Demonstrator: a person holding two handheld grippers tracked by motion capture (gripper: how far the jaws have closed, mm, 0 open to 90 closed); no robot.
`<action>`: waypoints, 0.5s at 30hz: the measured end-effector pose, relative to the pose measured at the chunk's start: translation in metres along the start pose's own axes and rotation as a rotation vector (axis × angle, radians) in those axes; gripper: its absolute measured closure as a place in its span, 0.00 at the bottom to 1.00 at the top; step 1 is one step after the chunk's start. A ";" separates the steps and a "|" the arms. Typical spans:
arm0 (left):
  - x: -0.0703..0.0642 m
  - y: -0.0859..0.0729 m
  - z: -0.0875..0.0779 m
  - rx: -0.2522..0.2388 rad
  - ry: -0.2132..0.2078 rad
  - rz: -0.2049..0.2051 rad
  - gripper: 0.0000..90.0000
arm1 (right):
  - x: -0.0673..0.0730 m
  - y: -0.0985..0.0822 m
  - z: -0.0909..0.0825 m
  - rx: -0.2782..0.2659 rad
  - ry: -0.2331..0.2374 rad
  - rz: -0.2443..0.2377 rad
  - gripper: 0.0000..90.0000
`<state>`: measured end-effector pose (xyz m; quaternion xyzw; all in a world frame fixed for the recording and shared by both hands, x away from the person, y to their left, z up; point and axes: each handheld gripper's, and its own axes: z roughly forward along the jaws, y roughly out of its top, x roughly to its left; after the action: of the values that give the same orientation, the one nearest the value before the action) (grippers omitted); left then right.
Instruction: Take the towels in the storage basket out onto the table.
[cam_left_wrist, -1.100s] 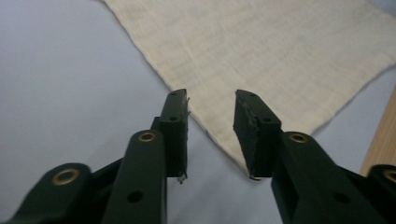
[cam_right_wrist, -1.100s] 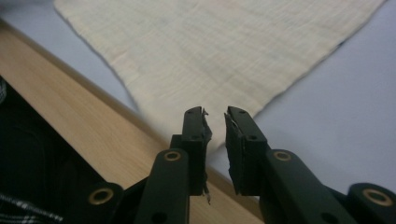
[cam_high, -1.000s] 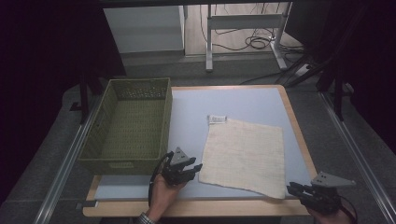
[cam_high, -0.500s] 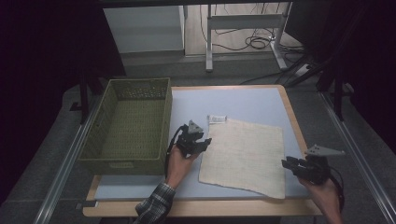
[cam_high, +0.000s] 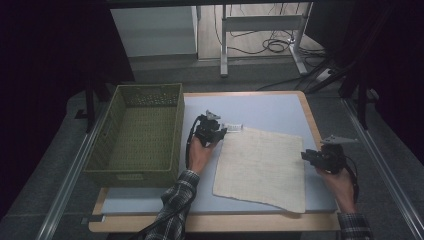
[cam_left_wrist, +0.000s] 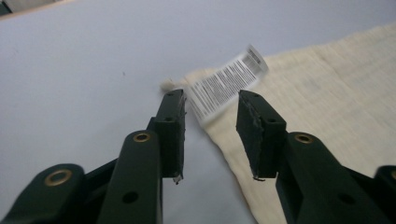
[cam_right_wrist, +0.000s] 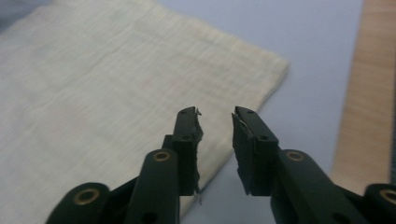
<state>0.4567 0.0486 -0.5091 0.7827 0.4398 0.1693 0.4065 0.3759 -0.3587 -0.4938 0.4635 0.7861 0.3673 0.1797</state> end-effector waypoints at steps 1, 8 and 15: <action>0.004 0.006 0.005 0.002 0.012 0.002 0.71 | -0.009 0.007 0.004 -0.012 -0.016 0.018 0.84; 0.004 0.024 0.026 0.025 0.030 0.051 0.70 | -0.026 0.028 0.025 -0.008 -0.046 0.036 0.86; 0.005 0.024 0.050 0.054 0.039 0.052 0.60 | -0.036 0.040 0.051 0.029 -0.099 0.040 0.77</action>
<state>0.5040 0.0220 -0.5209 0.8012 0.4315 0.1833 0.3719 0.4492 -0.3568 -0.5002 0.4992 0.7721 0.3360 0.2041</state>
